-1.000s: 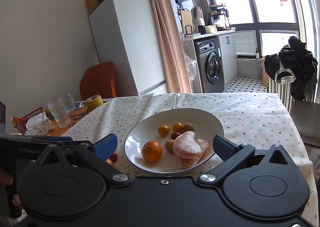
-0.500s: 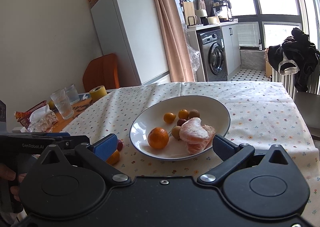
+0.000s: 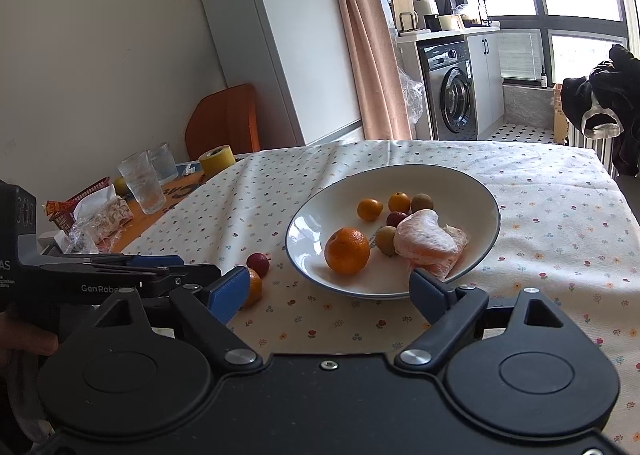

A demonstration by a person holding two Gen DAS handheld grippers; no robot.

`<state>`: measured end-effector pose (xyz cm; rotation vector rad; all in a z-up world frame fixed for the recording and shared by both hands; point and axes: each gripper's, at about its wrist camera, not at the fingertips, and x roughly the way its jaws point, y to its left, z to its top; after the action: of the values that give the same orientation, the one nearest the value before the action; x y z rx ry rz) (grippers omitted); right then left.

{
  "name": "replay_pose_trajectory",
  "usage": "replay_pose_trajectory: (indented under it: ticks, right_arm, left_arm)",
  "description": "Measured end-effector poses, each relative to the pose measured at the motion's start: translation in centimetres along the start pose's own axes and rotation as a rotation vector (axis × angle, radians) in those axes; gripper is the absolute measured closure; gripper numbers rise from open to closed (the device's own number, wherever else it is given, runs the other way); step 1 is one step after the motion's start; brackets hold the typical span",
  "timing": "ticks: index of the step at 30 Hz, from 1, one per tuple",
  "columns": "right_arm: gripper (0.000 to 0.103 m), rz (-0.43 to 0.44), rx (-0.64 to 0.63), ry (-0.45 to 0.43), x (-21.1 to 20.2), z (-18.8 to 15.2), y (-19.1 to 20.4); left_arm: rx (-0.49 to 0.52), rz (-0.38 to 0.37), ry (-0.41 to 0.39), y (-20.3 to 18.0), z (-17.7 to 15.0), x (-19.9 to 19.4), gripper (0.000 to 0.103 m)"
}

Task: Organize fruits
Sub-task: 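Withdraw both tools from the bowl toward the small orange and date on the cloth, then grasp the small orange with the left tool while the right tool grasps the dark red date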

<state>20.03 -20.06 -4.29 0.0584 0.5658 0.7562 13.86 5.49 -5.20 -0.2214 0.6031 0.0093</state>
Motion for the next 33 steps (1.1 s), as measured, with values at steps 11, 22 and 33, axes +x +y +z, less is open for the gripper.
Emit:
replay_pose_trajectory:
  ticks: [11, 22, 33]
  right_arm:
    - [0.030, 0.042, -0.028, 0.054, 1.8, -0.4, 0.9]
    - [0.033, 0.093, -0.053, 0.090, 3.9, -0.2, 2.2]
    - [0.037, 0.124, -0.101, 0.118, 5.8, 0.3, 4.0]
  left_arm:
    - [-0.007, -0.024, 0.061, -0.1, -0.5, 2.7, 0.048]
    - [-0.034, -0.029, 0.085, 0.7, -0.9, 3.5, 0.067]
    - [-0.076, 0.010, 0.039, 3.0, -0.4, 1.6, 0.067]
